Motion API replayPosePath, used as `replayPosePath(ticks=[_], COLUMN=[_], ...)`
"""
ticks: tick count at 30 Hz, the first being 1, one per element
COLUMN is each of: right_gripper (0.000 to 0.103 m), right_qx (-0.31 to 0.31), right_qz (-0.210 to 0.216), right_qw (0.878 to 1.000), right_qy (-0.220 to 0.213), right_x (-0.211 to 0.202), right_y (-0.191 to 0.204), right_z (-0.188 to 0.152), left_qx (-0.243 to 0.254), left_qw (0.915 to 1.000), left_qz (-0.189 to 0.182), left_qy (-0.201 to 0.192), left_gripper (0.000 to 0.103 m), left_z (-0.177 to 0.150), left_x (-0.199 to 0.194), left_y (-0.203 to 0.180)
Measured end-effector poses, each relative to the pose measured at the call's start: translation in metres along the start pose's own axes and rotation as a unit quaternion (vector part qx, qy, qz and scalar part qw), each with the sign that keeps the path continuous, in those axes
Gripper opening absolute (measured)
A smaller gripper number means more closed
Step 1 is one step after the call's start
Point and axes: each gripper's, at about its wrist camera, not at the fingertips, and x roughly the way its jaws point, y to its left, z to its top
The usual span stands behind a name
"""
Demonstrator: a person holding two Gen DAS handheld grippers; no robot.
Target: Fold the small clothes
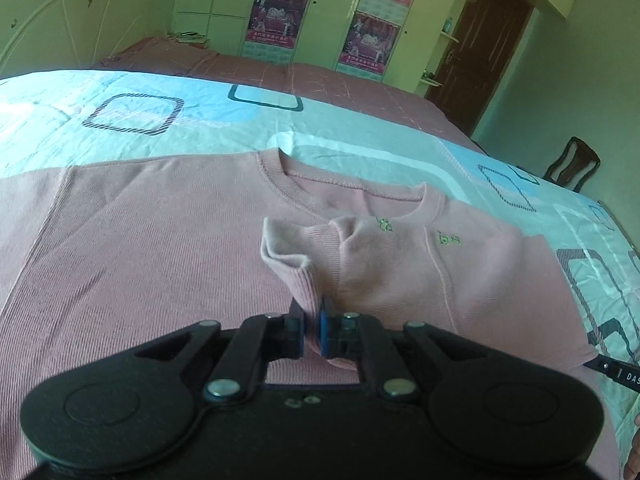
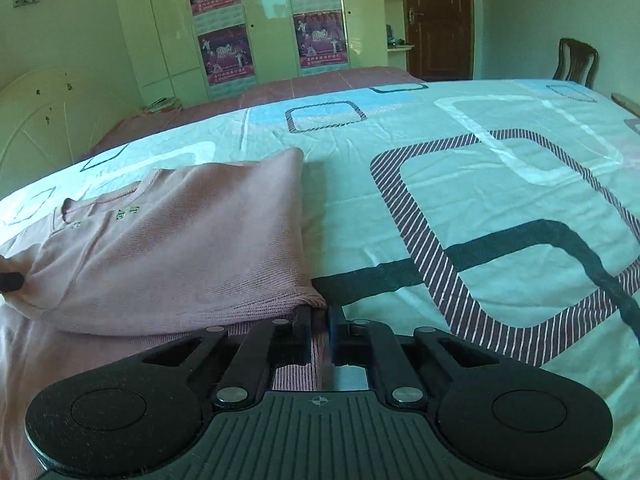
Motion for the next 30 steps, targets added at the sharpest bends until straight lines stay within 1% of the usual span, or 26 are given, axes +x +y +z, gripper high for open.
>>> replayPosePath(ticks=[2,4,5,6,7,8,9,10,11,12,13,14,16,20,21,22,23,25,26,29,30], right_gripper=[0.007,0.007,0.007,0.007,0.008,0.014,0.018,0.028,0.030,0.030,0.030,0.030,0.030,0.030,0.030,0.030,0.030,0.030,0.030,0.030,0.030], right_qx=[-0.022,-0.036,-0.032,-0.028,-0.024,-0.022,-0.019,-0.016,-0.009,0.001,0.012,0.021,0.047,0.120,0.135,0.148,0.155,0.159,0.158,0.153,0.152], right_qz=[0.000,0.016,0.024,0.030,0.037,0.039,0.041,0.041,0.043,0.049,0.057,0.058,0.070,0.113,0.123,0.135,0.143,0.154,0.160,0.174,0.174], right_qw=[1.000,0.999,0.999,0.999,0.999,0.998,0.998,0.998,0.998,0.998,0.997,0.997,0.996,0.986,0.983,0.980,0.977,0.975,0.974,0.973,0.973], right_qy=[0.006,0.010,0.001,-0.012,-0.025,-0.034,-0.041,-0.042,-0.041,-0.042,-0.042,-0.041,-0.037,-0.014,-0.007,0.000,0.005,0.004,0.003,0.014,0.019], right_x=[-0.001,-0.008,-0.015,-0.023,-0.029,-0.032,-0.030,-0.025,-0.017,-0.008,0.004,0.016,0.039,0.083,0.092,0.099,0.103,0.105,0.104,0.108,0.110], right_y=[0.003,0.002,-0.001,-0.004,-0.009,-0.012,-0.014,-0.016,-0.017,-0.018,-0.019,-0.020,-0.026,-0.045,-0.051,-0.055,-0.058,-0.061,-0.061,-0.061,-0.060], right_z=[0.000,0.002,0.003,0.005,0.010,0.015,0.022,0.030,0.039,0.048,0.059,0.068,0.084,0.105,0.108,0.110,0.111,0.113,0.113,0.112,0.111], left_qx=[-0.004,-0.004,-0.012,-0.019,-0.021,-0.021,-0.019,-0.018,-0.018,-0.015,-0.008,0.001,0.006,0.008,0.007,0.012,0.017,0.002,-0.007,-0.008,-0.015], left_qw=[1.0000,0.9999,0.9997,0.9997,0.9997,0.9992,0.9988,0.9992,0.9994,0.9995,0.9996,0.9998,0.9998,0.9997,0.9997,0.9995,0.9994,0.9991,0.9986,0.9985,0.9982], left_qz=[-0.001,-0.013,-0.018,-0.015,-0.011,-0.004,-0.003,-0.011,-0.024,-0.028,-0.024,-0.016,-0.015,-0.021,-0.023,-0.026,-0.029,-0.021,-0.016,0.008,0.013], left_qy=[0.000,0.006,0.008,0.003,-0.012,-0.035,-0.044,-0.034,-0.015,-0.001,0.009,0.011,0.012,0.012,0.011,0.011,0.007,-0.036,-0.049,-0.053,-0.056], left_gripper=[0.006,0.008,0.022,0.044,0.062,0.090,0.085,0.077,0.058,0.052,0.051,0.051,0.051,0.050,0.044,0.032,0.005,0.006,0.006,0.006,0.006], left_z=[-0.005,-0.005,-0.003,-0.002,0.000,0.002,0.006,0.011,0.018,0.023,0.028,0.032,0.039,0.046,0.046,0.045,0.045,0.042,0.040,0.029,0.027], left_x=[0.001,0.000,-0.003,-0.007,-0.012,-0.017,-0.016,-0.010,0.000,0.011,0.021,0.029,0.041,0.051,0.053,0.054,0.054,0.039,0.033,0.031,0.030], left_y=[0.004,0.007,0.010,0.014,0.017,0.021,0.024,0.026,0.029,0.029,0.027,0.025,0.022,0.021,0.021,0.021,0.020,0.023,0.025,0.027,0.028])
